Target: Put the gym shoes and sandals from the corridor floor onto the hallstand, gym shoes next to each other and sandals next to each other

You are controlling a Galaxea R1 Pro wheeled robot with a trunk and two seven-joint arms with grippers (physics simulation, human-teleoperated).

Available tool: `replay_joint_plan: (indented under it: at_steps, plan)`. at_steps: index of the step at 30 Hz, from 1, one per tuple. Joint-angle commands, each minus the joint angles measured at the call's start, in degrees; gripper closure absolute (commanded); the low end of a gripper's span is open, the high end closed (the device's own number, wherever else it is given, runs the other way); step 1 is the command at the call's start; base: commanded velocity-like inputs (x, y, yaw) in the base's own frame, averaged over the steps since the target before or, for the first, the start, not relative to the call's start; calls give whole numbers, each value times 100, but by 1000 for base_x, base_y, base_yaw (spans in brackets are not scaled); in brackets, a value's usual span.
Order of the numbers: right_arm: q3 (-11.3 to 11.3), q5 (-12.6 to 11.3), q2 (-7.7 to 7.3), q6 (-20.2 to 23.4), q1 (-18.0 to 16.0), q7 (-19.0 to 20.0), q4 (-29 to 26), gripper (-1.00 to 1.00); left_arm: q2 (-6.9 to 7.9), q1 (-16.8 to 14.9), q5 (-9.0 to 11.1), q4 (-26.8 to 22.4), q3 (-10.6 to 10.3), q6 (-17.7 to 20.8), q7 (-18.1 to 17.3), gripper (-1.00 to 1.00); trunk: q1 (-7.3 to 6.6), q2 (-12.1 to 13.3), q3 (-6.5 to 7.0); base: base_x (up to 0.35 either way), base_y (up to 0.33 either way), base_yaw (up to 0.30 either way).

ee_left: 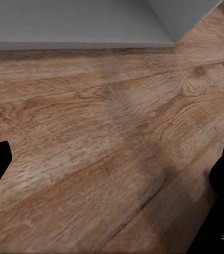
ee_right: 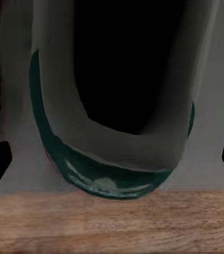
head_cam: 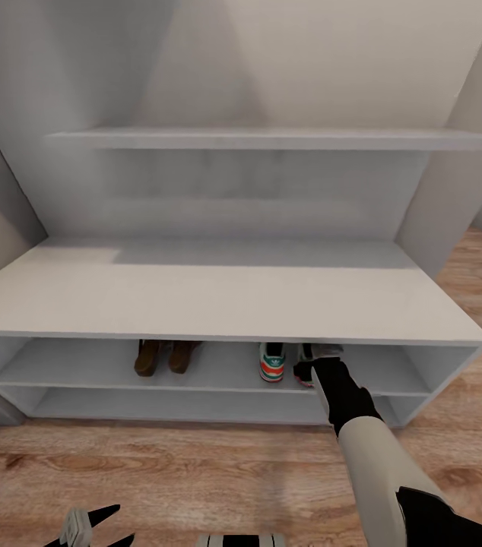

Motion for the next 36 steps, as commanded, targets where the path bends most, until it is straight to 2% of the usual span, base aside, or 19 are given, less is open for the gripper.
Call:
replay_joint_plan:
  at_steps: [1, 36]
  plan:
    - [-20, 3, 6, 19, -3, -7, -6, -100, 0, -3, -7, 3, 14, -30, -19, -100, -3, -2, -5, -199, 0, 0]
    - [-21, 3, 6, 10, -3, -6, 20, -100, -14, -3, -7, 3, 16, -38, -8, -100, -3, -2, -5, -315, 0, 0]
